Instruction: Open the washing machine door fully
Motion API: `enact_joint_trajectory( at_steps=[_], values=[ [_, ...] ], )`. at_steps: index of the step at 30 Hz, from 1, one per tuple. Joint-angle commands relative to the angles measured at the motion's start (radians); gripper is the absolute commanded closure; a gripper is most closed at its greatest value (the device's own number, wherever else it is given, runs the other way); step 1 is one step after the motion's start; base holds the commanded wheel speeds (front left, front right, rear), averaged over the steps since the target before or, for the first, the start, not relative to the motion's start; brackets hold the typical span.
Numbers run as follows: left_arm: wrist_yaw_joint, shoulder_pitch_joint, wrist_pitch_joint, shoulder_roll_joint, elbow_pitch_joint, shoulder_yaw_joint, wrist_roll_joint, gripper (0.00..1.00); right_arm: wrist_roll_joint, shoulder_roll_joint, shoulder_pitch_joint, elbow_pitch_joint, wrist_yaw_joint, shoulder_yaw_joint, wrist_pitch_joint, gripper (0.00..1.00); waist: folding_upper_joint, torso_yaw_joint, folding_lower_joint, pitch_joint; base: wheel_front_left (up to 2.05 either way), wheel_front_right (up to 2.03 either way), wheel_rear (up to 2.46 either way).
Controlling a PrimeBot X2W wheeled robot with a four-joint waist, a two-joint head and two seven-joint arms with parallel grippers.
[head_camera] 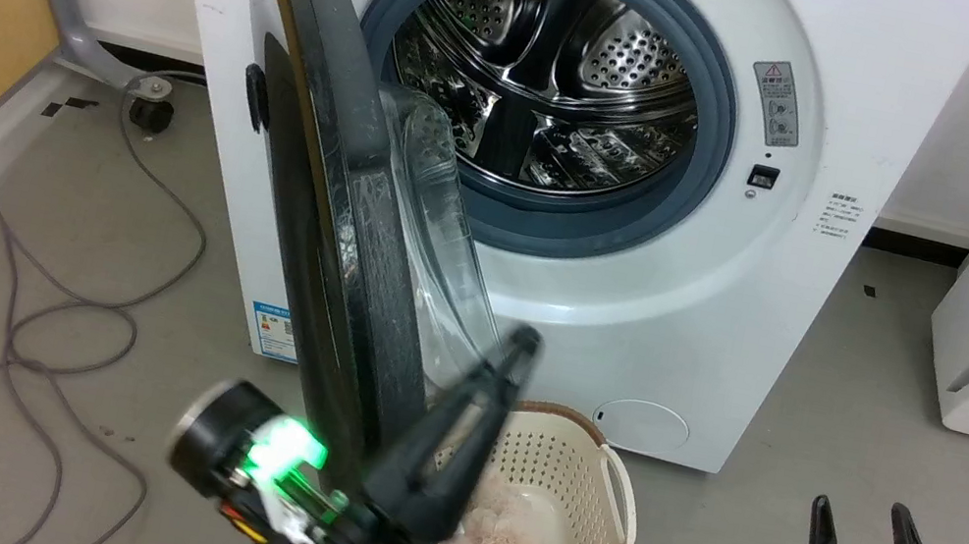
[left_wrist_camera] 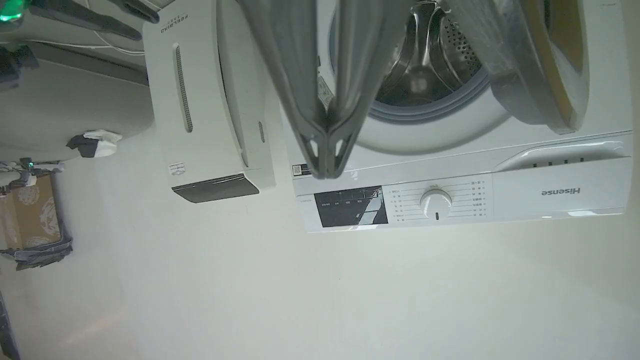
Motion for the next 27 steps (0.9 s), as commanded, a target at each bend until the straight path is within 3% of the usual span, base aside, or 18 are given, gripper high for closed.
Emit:
enact_joint_trajectory(
  at_steps=[1, 15, 27],
  values=[
    [-0.005, 0.014, -0.005, 0.002, 0.006, -0.011, 0.006, 1.0, 0.0, 0.005, 0.009, -0.001, 0.001, 0.002, -0.004, 0.0, 0.0, 0.001, 0.0, 0.0, 0.0, 0.0, 0.0],
    [-0.031, 0.078, -0.005, 0.014, 0.114, -0.159, -0.005, 1.0, -0.007, 0.005, 0.001, -0.004, 0.001, 0.004, -0.004, 0.0, 0.0, 0.029, 0.0, 0.009, 0.0, 0.0, 0.0],
    [0.013, 0.141, -0.005, 0.044, 0.25, -0.12, -0.032, 1.0, -0.006, 0.005, -0.005, -0.001, 0.001, 0.002, -0.004, 0.0, 0.0, 0.039, 0.0, 0.023, 0.0, 0.0, 0.0]
  ],
)
